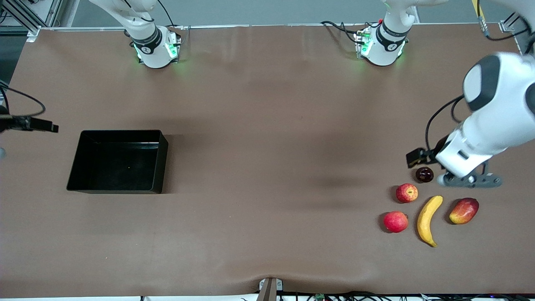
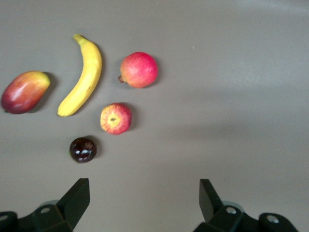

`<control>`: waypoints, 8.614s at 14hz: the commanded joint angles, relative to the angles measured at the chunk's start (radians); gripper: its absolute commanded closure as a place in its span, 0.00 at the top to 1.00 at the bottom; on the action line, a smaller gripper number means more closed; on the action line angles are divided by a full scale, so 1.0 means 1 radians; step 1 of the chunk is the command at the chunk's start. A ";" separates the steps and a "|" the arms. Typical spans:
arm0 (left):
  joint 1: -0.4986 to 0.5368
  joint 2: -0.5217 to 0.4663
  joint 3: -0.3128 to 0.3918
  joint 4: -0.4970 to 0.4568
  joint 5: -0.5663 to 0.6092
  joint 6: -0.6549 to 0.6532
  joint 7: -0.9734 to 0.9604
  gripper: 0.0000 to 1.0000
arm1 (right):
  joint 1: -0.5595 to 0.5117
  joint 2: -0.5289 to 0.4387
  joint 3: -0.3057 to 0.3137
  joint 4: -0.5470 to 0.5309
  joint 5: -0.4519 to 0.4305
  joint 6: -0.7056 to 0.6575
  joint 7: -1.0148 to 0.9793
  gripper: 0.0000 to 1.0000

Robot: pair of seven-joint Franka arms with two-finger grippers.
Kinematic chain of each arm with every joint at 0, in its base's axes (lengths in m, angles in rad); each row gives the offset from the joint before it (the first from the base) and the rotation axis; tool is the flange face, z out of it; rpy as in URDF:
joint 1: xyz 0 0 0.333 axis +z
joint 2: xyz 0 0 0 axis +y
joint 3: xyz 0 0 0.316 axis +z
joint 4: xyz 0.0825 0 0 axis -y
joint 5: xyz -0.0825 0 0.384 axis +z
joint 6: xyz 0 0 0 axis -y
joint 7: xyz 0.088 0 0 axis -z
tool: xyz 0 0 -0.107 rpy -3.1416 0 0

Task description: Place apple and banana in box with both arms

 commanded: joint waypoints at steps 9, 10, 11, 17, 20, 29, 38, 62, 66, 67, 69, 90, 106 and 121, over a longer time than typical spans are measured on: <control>0.027 0.235 -0.001 -0.034 0.207 0.228 0.137 1.00 | -0.133 0.336 0.012 -0.049 -0.022 0.484 -0.247 1.00; 0.040 0.254 -0.001 -0.034 0.207 0.237 0.156 1.00 | -0.150 0.347 0.012 -0.086 -0.021 0.523 -0.256 1.00; 0.051 0.265 -0.001 -0.035 0.207 0.252 0.170 1.00 | -0.156 0.348 0.012 -0.121 -0.021 0.553 -0.278 0.88; 0.070 0.315 -0.001 -0.042 0.207 0.303 0.203 1.00 | -0.174 0.373 0.012 -0.150 -0.019 0.561 -0.331 0.00; 0.073 0.334 -0.001 -0.046 0.207 0.303 0.203 1.00 | -0.170 0.368 0.012 -0.146 -0.018 0.549 -0.339 0.00; 0.074 0.358 0.001 -0.078 0.205 0.325 0.203 1.00 | 0.020 0.339 0.058 0.108 0.074 0.074 -0.065 0.00; 0.110 0.367 -0.001 -0.103 0.205 0.364 0.203 0.93 | 0.345 0.341 0.055 0.101 0.275 0.127 0.182 0.00; 0.096 0.153 -0.220 -0.014 0.191 0.070 -0.072 0.00 | 0.559 0.408 0.012 0.237 0.280 0.315 0.543 1.00; -0.010 0.159 -0.275 -0.025 0.191 0.064 -0.291 0.00 | 0.454 0.369 0.009 0.369 0.154 0.118 0.500 1.00; -0.046 0.166 -0.275 -0.025 0.191 0.065 -0.330 0.00 | 0.409 0.350 0.012 0.370 0.156 0.112 0.500 1.00; -0.100 0.182 -0.275 -0.025 0.199 0.076 -0.359 0.00 | 0.331 0.297 0.020 0.370 0.162 0.078 0.470 1.00; -0.317 0.363 -0.274 -0.131 0.204 0.167 -0.600 0.00 | 0.099 -0.321 0.003 -0.046 0.007 -0.046 0.080 1.00; -0.127 0.197 -0.269 0.150 0.196 -0.094 -0.515 1.00 | 0.013 -0.264 -0.003 0.000 0.022 -0.031 -0.135 1.00; 0.271 0.415 -0.191 0.158 0.291 0.321 0.582 1.00 | -0.004 -0.262 -0.003 -0.003 0.025 -0.043 -0.137 1.00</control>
